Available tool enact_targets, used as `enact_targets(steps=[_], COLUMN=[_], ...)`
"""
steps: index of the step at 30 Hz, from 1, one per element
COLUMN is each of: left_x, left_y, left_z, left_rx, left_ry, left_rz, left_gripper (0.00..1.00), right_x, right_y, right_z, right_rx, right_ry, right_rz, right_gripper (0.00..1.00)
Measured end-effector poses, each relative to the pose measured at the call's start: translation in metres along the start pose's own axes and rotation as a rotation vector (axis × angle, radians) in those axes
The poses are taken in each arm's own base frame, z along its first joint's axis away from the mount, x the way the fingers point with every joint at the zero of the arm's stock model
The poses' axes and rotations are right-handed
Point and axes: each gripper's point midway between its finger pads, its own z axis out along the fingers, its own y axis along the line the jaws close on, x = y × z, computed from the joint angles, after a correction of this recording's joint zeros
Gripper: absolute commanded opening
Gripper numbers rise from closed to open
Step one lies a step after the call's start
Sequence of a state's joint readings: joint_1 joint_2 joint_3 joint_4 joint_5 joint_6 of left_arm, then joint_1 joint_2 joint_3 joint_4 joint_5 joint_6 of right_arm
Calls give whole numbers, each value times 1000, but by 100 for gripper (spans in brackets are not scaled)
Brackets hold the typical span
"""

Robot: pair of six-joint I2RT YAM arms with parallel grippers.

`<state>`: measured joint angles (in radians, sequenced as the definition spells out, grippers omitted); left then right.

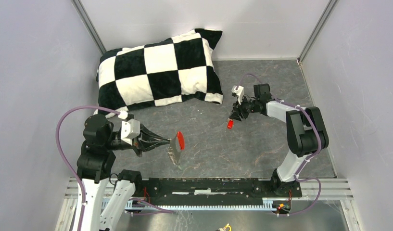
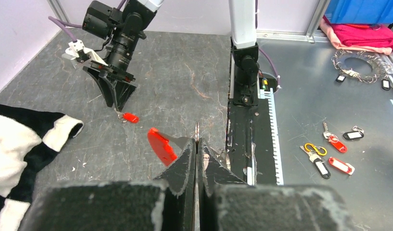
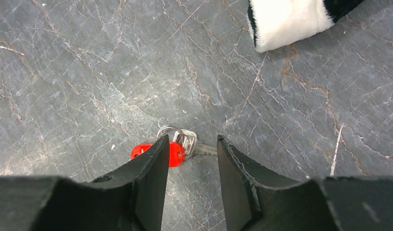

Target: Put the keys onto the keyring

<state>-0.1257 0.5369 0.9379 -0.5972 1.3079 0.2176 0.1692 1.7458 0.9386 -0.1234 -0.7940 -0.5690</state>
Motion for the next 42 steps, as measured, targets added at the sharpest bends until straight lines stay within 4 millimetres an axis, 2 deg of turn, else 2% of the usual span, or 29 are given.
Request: enact_targets(steps=[18,21,29,32,39,42], left_x=[0,0,0,0,0,0], left_y=[1,1,0,0,1,1], left_z=[-1,-1,-1,-1,-2,-2], left_rx=[-11,-16,-16,-16,-23,-24], left_ry=[6,7,7,6,8,8], left_rz=[21,23,23,25,24,25], left_gripper=[2,2,2,2,2,2], right_x=[21,20,20,18,15,14], right_y=[7,8,11,12,21,32], right_z=[15,16,16,16,18,18], right_rx=[-43,-44,-53,-61,-101,-119], right_ry=[54,55,57,52,35,22], right_rz=[62,58,72,75,89,97], right_gripper=[41,35,7,1,1,1])
